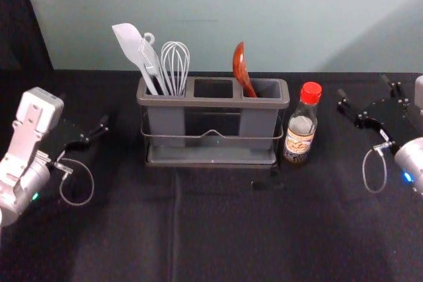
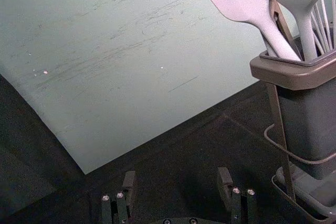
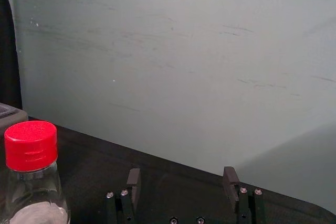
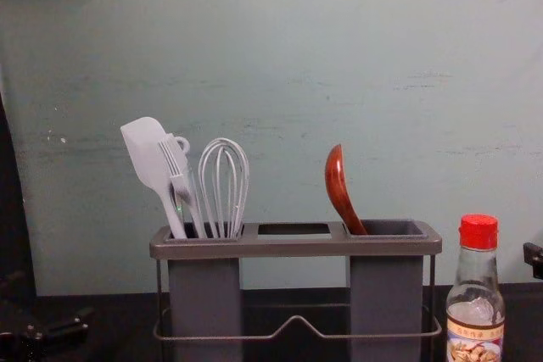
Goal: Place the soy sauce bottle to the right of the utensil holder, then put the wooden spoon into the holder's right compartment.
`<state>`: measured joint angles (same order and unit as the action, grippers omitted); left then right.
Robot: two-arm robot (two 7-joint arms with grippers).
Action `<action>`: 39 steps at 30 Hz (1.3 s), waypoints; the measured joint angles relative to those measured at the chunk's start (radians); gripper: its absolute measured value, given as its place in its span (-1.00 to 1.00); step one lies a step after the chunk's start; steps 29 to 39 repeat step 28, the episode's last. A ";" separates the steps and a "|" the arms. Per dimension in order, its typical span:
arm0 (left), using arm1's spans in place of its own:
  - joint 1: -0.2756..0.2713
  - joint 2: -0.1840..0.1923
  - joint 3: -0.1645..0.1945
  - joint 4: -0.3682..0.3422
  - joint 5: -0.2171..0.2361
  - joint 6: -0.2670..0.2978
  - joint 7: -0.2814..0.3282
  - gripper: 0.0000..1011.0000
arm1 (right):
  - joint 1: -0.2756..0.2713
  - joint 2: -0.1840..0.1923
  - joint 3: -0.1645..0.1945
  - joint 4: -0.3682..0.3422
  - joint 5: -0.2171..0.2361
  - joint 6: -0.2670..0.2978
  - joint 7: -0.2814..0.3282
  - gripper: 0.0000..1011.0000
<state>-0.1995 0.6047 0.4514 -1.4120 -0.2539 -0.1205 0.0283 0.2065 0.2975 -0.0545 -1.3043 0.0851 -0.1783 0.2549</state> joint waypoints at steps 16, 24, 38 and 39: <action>0.000 0.000 0.000 0.000 0.000 0.000 0.000 0.98 | 0.000 0.001 0.001 -0.001 0.001 -0.002 0.003 0.98; 0.000 0.000 0.000 0.000 0.000 0.000 0.000 0.98 | 0.000 0.001 0.001 -0.001 0.001 -0.002 0.003 0.98; 0.000 0.000 0.000 0.000 0.000 0.000 0.000 0.98 | 0.000 0.001 0.001 -0.001 0.001 -0.002 0.003 0.98; 0.000 0.000 0.000 0.000 0.000 0.000 0.000 0.98 | 0.000 0.001 0.001 -0.001 0.001 -0.002 0.003 0.98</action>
